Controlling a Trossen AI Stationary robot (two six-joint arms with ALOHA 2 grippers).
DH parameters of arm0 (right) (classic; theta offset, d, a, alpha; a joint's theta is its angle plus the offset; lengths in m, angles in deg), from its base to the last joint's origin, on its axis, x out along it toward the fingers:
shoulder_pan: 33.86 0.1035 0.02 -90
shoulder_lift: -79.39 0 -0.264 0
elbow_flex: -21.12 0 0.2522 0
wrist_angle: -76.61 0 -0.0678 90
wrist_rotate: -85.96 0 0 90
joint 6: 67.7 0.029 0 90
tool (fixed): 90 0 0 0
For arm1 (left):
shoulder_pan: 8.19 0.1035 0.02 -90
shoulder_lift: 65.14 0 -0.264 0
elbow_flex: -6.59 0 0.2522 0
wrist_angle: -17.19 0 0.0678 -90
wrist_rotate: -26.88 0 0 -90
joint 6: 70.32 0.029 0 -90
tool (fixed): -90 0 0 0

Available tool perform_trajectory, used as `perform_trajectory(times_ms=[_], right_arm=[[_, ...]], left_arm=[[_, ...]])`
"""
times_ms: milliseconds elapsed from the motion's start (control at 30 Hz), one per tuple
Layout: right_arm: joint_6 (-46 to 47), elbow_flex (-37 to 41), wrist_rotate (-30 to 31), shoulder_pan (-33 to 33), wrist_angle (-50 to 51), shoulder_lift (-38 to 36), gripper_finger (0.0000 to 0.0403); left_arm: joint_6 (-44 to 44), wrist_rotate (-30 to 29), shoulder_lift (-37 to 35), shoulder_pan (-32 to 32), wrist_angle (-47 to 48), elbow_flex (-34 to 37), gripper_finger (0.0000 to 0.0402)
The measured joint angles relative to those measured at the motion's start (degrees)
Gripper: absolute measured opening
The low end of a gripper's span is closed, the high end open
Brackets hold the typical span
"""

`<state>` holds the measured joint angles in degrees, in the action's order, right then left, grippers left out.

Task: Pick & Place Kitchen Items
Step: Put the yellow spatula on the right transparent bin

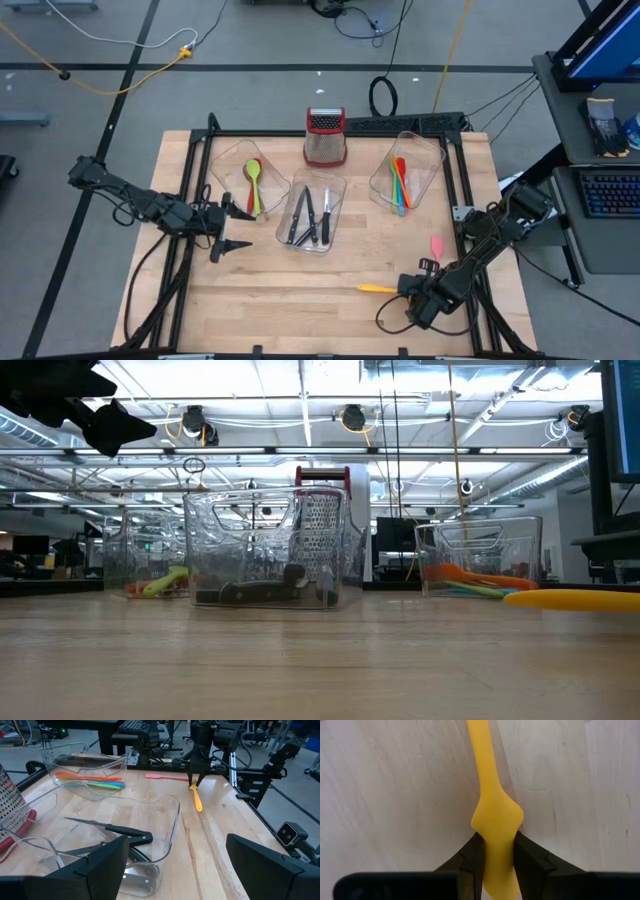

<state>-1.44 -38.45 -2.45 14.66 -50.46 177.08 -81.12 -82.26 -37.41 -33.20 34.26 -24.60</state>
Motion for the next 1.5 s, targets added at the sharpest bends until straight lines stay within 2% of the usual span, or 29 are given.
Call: perform_trajectory(times_ms=[100, 233, 400, 600, 733, 867, 1033, 1100, 1267, 1500], right_arm=[[-1.0, -0.3, 0.0, -0.6, 0.8, -0.1, 0.0071], [-4.4, -4.2, 1.7, -1.3, 9.8, 0.1, 0.0071], [-10.1, -10.8, 9.5, -1.9, 26.6, 0.5, 0.0071], [-11.5, -15.7, 18.1, -2.8, 36.2, 0.1, 0.0071], [-15.7, -18.6, 24.9, -4.0, 38.0, 0.0, 0.0071], [-21.0, -20.0, 30.3, -5.1, 40.7, 0.1, 0.0071], [-32.4, -21.1, 37.5, -5.7, 42.5, 0.1, 0.0071], [-37.0, -21.6, 40.5, -5.8, 42.6, 0.0, 0.0071], [-45.9, -22.0, 47.3, -6.4, 42.9, 0.0, 0.007], [-55.2, -22.0, 56.2, -7.7, 42.7, -0.1, 0.007]], left_arm=[[0.0, 0.0, 0.0, 0.0, 0.0, 0.0, 0.034], [-0.2, 0.0, 0.0, 0.0, 0.0, 0.0, 0.034], [-1.6, 0.1, 0.0, 0.0, -0.5, 0.0, 0.034], [-7.8, 1.3, 1.2, 0.0, -3.9, 0.0, 0.034], [-11.7, 1.2, 4.3, -0.2, -9.4, 0.0, 0.034], [-14.7, 1.1, 10.7, -0.2, -18.5, 0.0, 0.034], [-17.9, 0.9, 21.5, -0.1, -31.9, -0.3, 0.034], [-19.1, -0.2, 25.7, 0.0, -33.9, -1.7, 0.034], [-20.3, -0.6, 35.9, 0.7, -33.1, -9.2, 0.034], [-20.1, 4.4, 48.0, 3.6, -21.3, -25.7, 0.034]])
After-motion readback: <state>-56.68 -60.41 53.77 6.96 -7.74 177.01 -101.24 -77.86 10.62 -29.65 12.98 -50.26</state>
